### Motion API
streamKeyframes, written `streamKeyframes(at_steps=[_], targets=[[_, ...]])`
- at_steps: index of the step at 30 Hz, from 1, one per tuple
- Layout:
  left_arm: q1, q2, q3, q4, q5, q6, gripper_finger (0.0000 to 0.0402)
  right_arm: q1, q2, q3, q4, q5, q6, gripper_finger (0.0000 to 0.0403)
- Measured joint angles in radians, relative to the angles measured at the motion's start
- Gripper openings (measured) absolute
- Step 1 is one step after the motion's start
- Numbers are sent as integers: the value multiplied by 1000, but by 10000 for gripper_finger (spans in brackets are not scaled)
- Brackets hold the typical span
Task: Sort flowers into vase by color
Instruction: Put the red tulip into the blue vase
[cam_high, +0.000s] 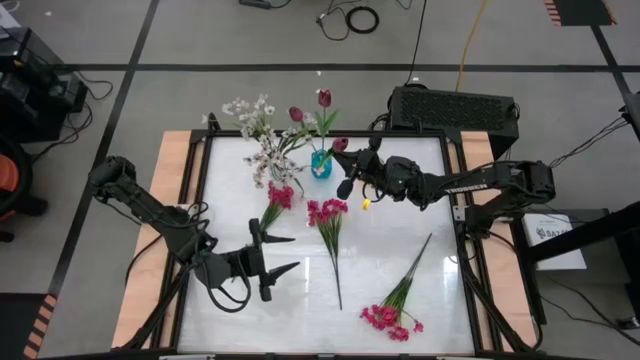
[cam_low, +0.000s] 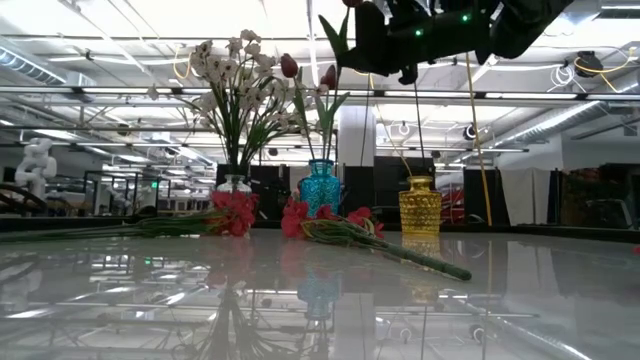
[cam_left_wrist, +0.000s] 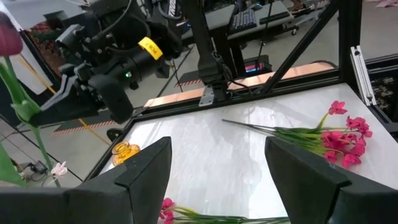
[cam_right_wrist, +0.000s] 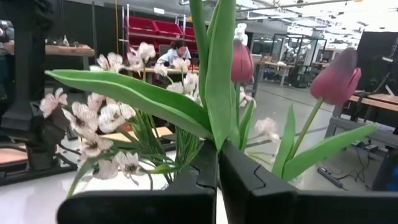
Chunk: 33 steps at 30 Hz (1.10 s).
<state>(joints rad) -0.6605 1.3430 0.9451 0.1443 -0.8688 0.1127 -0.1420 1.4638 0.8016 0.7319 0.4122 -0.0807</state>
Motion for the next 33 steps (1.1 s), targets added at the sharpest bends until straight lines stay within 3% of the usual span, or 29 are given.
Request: streamKeyframes(at_steps=[26,33], targets=[[0,0,0,-27,0,-1,265,33,0,59,45,1,-37,0],[0,0,0,-27,0,-2,265,22,0,59,-43,7,-13,0]])
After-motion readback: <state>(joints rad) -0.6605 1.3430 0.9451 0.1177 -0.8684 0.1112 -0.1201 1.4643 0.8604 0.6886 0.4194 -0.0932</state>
